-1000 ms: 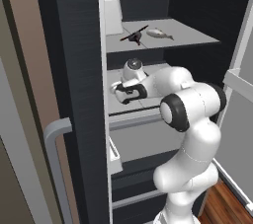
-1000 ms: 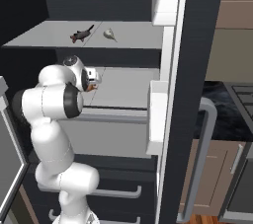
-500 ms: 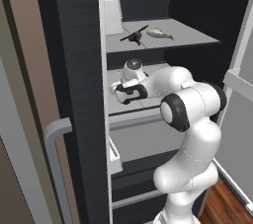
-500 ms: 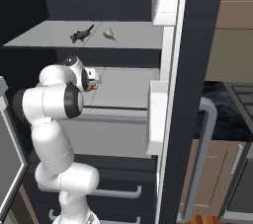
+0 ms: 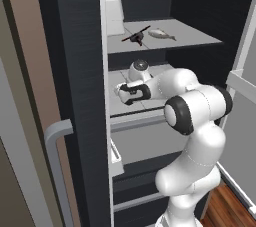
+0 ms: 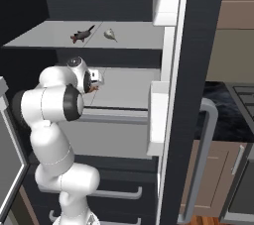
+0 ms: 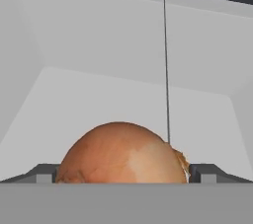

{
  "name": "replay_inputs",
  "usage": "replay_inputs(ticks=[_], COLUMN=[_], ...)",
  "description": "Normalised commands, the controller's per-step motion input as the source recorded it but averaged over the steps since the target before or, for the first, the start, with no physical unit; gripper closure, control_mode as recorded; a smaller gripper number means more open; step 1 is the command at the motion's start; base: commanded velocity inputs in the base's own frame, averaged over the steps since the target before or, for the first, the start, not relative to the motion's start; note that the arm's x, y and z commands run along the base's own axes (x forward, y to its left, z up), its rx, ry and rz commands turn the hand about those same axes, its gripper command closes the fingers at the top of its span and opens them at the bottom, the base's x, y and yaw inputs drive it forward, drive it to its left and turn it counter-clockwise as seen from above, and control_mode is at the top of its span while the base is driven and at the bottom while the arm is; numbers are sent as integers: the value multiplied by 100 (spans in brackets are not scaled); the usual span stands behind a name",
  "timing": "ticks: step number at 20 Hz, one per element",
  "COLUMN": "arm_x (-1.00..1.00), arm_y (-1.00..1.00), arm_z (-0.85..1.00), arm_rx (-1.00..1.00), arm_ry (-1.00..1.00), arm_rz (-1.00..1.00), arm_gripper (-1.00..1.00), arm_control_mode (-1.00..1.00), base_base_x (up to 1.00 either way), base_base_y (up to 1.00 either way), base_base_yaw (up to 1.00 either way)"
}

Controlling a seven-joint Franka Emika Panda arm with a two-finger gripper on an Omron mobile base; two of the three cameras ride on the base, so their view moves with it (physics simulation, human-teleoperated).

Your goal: Gather the onion and garlic from the fridge and place them on a tray on the dining counter. Then gather the fishs from the fridge and place them on the other tray.

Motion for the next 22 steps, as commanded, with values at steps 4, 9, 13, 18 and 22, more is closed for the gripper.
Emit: replay_inputs(ticks=[4, 9, 13, 18, 22], arm_x=[0, 0, -11, -57, -74], arm_y=[-9, -3, -1, 0, 0], arm_z=[-29, -34, -13, 20, 39], arm_rx=[0, 0, 0, 0, 2], arm_ry=[0, 2, -1, -2, 0], arm_rz=[0, 1, 0, 0, 0], arm_gripper=[-100, 100, 100, 100, 100], arm_control_mode=[-100, -100, -100, -100, -100], base_base_x=[0, 0, 0, 0, 0], base_base_y=[0, 0, 0, 0, 0], base_base_yaw=[0, 0, 0, 0, 0])
